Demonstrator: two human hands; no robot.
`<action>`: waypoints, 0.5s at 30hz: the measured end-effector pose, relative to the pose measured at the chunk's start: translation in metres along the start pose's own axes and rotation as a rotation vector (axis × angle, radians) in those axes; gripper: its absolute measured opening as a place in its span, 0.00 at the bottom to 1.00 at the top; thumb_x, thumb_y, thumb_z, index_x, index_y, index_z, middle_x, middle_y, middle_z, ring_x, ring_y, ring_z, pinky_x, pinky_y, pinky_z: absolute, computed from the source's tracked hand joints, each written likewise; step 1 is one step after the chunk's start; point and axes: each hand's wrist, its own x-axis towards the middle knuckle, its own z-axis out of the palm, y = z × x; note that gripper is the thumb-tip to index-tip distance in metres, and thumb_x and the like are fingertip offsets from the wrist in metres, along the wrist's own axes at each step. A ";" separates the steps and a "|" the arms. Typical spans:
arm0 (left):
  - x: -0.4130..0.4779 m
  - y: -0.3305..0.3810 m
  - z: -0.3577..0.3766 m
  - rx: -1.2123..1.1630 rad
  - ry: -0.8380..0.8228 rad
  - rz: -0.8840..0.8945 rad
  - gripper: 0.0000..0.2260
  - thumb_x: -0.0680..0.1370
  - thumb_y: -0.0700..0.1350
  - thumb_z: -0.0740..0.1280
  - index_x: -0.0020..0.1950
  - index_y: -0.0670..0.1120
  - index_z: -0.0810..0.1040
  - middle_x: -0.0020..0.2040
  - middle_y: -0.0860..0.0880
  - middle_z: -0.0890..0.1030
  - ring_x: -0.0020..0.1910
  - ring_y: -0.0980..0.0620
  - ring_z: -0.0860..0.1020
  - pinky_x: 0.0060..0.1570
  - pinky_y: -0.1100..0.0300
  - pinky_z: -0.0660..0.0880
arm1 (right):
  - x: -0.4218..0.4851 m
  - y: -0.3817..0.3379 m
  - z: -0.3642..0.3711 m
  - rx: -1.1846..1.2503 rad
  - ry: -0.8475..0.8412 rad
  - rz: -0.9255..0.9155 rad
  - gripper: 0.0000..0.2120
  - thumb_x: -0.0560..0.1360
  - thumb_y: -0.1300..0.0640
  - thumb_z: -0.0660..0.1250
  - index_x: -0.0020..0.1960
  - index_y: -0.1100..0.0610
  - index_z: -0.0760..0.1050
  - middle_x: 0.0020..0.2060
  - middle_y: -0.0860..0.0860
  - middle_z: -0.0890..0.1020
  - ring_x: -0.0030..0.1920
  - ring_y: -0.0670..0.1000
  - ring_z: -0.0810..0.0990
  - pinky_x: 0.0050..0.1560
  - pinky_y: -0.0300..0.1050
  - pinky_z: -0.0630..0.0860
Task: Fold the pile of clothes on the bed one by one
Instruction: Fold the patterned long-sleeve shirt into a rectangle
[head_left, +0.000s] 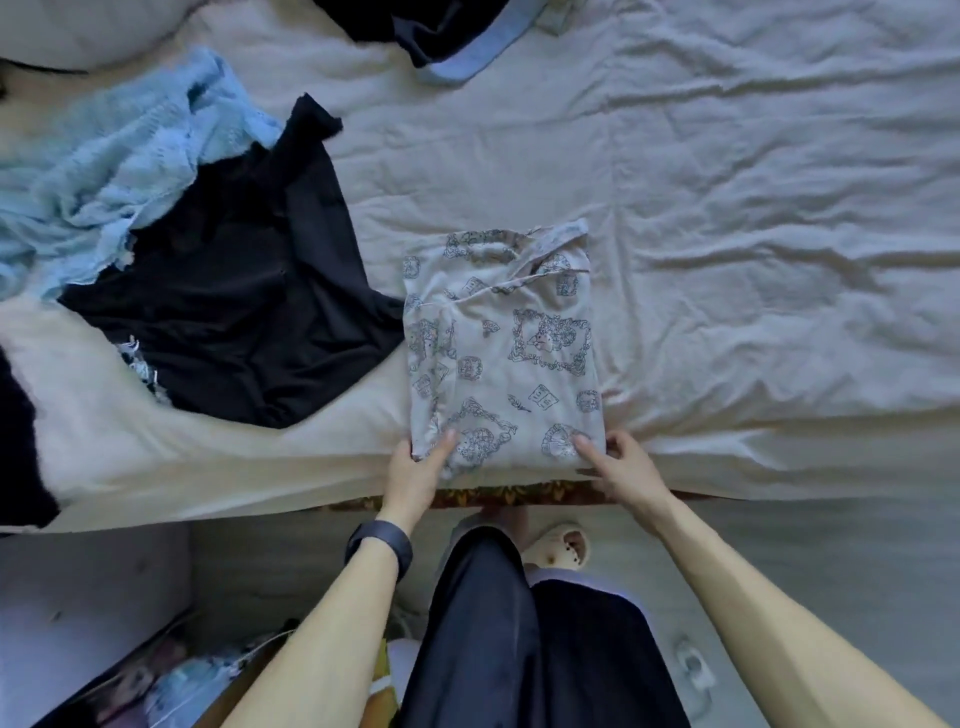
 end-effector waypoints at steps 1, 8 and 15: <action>-0.003 -0.003 0.001 -0.009 -0.026 -0.021 0.21 0.76 0.59 0.71 0.61 0.46 0.79 0.52 0.51 0.83 0.51 0.54 0.81 0.45 0.64 0.75 | -0.001 0.002 0.000 0.038 -0.008 -0.002 0.16 0.78 0.46 0.71 0.55 0.57 0.73 0.54 0.52 0.83 0.48 0.52 0.86 0.46 0.46 0.79; -0.026 -0.023 0.001 -0.301 0.020 -0.076 0.21 0.76 0.58 0.72 0.65 0.49 0.78 0.58 0.51 0.84 0.54 0.47 0.83 0.58 0.50 0.78 | -0.025 0.009 0.009 0.042 0.141 -0.179 0.11 0.80 0.46 0.68 0.50 0.54 0.73 0.47 0.52 0.83 0.39 0.49 0.85 0.38 0.44 0.78; -0.103 -0.074 -0.004 -0.368 0.056 -0.186 0.07 0.79 0.45 0.72 0.53 0.43 0.80 0.52 0.44 0.85 0.44 0.48 0.81 0.41 0.57 0.75 | -0.095 0.082 0.010 0.193 0.141 -0.058 0.12 0.81 0.49 0.68 0.53 0.59 0.76 0.49 0.57 0.83 0.46 0.54 0.84 0.46 0.47 0.81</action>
